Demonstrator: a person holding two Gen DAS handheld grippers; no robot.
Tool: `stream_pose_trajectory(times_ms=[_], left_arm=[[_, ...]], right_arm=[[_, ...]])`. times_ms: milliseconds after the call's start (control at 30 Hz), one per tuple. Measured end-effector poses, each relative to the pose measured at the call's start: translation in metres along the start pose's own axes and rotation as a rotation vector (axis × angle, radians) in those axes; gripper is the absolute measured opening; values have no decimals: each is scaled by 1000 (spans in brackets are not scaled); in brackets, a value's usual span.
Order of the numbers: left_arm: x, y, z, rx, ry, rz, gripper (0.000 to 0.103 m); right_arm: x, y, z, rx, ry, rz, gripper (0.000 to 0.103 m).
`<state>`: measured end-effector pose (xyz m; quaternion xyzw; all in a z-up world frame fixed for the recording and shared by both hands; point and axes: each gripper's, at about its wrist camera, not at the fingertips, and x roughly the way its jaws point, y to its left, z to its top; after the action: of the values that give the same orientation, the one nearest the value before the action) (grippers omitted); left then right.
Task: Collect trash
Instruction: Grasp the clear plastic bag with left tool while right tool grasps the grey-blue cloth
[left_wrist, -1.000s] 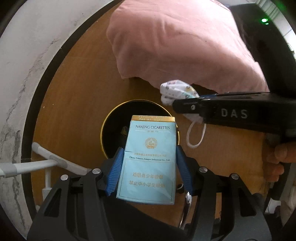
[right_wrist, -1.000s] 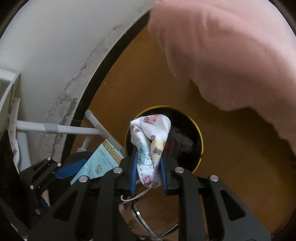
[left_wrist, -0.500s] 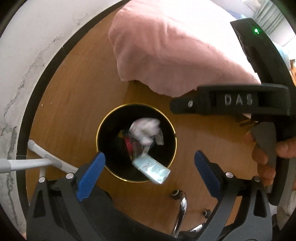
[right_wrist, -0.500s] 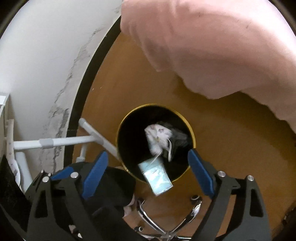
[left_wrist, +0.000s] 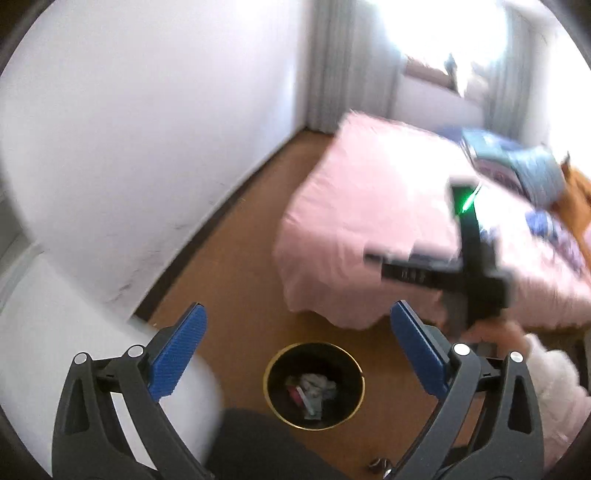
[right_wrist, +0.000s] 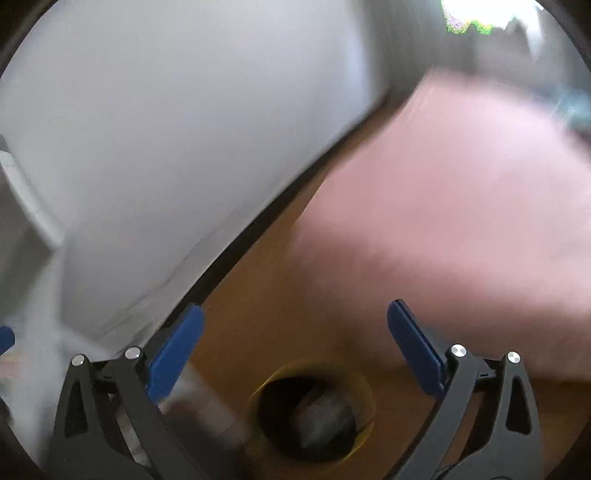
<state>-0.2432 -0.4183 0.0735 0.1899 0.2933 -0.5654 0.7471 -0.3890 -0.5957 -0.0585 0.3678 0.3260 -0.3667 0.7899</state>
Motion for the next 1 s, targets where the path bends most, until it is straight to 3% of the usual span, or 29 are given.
stream_pose_trajectory(times_ms=[100,167,267,400,500,567,700,867,933,967,1000], left_arm=[[-58,56,-15,-94,-98,137,97],[-94,91,-31,-128,-133,264,97],[-144,151,-64,-208,-128,473,97],[-214,250,-124,-451,-96,687,97],[-247,307,-146,-577,-77,819,97],[-265,347,-158,-635,-56,851,97],[-278,419,-178,-768,-20,799,97],[-242,468,-178,-728,101,809,96],[-233,480,-186,-736,119,779,79],[-231,483,-190,-743,121,753,42],[-231,487,-197,-774,105,711,28]], right_arm=[[4,20,-1,-20,2,-69,96],[-15,51,2,-97,-129,-198,96],[-44,102,-6,-233,-340,-301,96],[-50,166,-19,-410,-390,-284,96],[-58,209,-30,-474,-414,-218,96],[-65,242,-42,-533,-441,-196,96],[-68,297,-55,-580,-451,-130,96],[-68,374,-91,-741,-518,-118,96],[-68,401,-102,-789,-500,-60,96],[-69,418,-107,-812,-495,-23,96],[-69,435,-111,-835,-485,13,96]])
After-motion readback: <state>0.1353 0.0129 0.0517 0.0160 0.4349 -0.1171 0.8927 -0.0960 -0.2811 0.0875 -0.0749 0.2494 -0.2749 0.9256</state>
